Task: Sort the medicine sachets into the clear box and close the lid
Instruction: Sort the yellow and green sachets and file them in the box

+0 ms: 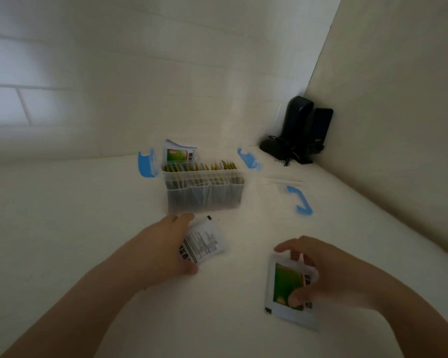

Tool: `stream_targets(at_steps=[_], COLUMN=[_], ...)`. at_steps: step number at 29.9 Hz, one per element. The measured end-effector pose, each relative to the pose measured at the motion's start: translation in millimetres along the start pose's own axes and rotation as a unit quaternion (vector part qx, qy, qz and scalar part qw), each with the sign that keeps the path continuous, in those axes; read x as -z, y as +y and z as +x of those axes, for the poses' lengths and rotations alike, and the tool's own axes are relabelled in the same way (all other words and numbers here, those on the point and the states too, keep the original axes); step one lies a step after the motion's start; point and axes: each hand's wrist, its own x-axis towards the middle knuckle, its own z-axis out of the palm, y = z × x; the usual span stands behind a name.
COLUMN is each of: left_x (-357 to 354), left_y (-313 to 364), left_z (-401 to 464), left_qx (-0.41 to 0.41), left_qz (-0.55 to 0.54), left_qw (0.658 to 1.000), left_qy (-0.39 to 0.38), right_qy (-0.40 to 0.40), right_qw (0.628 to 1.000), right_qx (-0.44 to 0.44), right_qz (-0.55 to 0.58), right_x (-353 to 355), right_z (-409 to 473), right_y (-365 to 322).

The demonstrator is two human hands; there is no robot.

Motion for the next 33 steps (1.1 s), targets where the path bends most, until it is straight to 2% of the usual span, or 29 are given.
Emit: stream_targets(at_steps=[3,8,10,12,15,18,22,25,29,33], left_x=[2.8,-1.1,-5.9,-9.6,-15.2,-20.3,-20.1,-17.6,-20.9,-26.6], left_y=[7.6,15.9,10.4,3.9,3.3,9.0,15.3,19.7,20.2,25.6], left_z=[8.7,21.3,21.6,20.0,19.8,20.4,20.8,15.3,11.6,16.7], left_qx=[0.008,-0.108,-0.144,-0.168,-0.183,-0.200,-0.178,-0.174,-0.175,-0.124], left_qz=[-0.053,-0.199,-0.230,-0.255,-0.280,-0.298,-0.320,-0.362,-0.298,-0.400], left_qw=[0.998,0.959,0.945,0.932,0.917,0.913,0.916,0.904,0.916,0.882], left_qy=[0.023,0.169,0.184,0.197,0.216,0.193,0.165,0.148,0.202,0.216], right_qy=[-0.011,0.044,0.099,0.158,0.178,0.188,0.188,0.166,0.143,0.141], right_qw=[0.999,0.986,0.957,0.910,0.875,0.849,0.809,0.773,0.756,0.733], right_qx=[0.004,0.056,0.067,0.083,0.103,0.112,0.107,0.106,0.138,0.181], right_qz=[0.044,0.149,0.263,0.374,0.438,0.480,0.546,0.603,0.624,0.640], right_x=[-5.5,-7.4,-16.5,-30.8,-45.8,-48.2,-47.7,-46.4,-47.5,-46.3], right_z=[11.3,43.3,52.0,55.8,61.3,66.6,67.4,66.0,66.0,65.0], right_y=[-6.1,-29.2,-33.1,-32.5,-31.6,-35.9,-34.0,-30.8,-34.5,-40.0])
